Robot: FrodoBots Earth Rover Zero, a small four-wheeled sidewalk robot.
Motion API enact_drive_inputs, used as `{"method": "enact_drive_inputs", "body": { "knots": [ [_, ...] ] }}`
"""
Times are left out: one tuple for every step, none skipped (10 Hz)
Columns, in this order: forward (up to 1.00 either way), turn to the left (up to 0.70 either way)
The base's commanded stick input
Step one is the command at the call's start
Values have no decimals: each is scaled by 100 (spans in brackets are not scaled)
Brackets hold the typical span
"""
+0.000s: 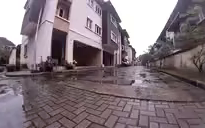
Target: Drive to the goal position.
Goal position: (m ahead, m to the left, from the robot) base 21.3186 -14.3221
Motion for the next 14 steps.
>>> {"method": "enact_drive_inputs", "body": {
  "knots": [
    [0, 0],
    [11, 0],
    [19, 0],
    [31, 0],
    [50, 0],
    [50, 0],
    [50, 0],
    [50, 0],
    [50, 0],
    [50, 0],
    [50, -12],
    [50, -43],
    [50, -50],
    [50, -41]
  ]
}}
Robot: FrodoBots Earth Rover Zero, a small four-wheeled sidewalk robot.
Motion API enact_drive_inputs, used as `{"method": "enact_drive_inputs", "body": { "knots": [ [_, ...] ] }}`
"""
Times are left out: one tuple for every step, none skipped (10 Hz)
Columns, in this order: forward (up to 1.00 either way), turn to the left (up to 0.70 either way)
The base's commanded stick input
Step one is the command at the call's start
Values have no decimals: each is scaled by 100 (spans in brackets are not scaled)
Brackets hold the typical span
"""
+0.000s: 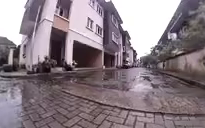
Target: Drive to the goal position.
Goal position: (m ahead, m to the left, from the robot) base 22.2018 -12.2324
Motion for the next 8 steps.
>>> {"method": "enact_drive_inputs", "body": {
  "knots": [
    [50, -7],
    [50, 0],
    [50, 0],
    [50, 0],
    [50, 0],
    [50, 0],
    [50, 0],
    [50, 0]
  ]
}}
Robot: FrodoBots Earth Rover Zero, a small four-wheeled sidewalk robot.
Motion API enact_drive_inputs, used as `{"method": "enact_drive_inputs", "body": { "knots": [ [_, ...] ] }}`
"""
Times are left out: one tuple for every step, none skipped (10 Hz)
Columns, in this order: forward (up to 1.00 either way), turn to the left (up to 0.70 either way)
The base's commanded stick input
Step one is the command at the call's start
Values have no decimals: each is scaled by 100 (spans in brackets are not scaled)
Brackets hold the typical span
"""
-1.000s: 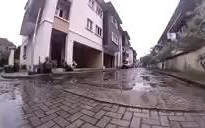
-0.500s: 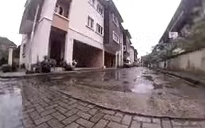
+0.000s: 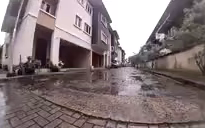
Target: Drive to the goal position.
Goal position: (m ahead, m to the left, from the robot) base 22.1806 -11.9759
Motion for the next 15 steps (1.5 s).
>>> {"method": "enact_drive_inputs", "body": {
  "knots": [
    [50, 0],
    [50, 0],
    [50, 0],
    [50, 0],
    [50, 0],
    [50, 0],
    [50, 0],
    [50, 0],
    [50, 0],
    [50, 0],
    [50, 0],
    [50, 0],
    [50, 0],
    [50, 0],
    [50, -44]
  ]
}}
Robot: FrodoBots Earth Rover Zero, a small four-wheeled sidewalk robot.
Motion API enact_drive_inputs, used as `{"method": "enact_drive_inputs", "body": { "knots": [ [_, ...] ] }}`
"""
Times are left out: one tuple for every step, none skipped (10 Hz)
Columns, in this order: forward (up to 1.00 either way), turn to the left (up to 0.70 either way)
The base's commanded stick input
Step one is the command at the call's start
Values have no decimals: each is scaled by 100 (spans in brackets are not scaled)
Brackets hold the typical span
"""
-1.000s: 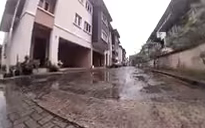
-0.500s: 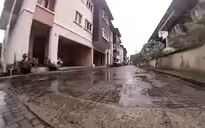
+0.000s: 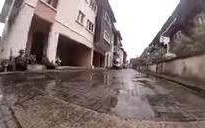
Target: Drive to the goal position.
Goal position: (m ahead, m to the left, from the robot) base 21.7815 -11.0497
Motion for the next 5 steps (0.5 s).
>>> {"method": "enact_drive_inputs", "body": {
  "knots": [
    [50, 0],
    [50, 0],
    [50, 0],
    [50, 0],
    [50, 0]
  ]
}}
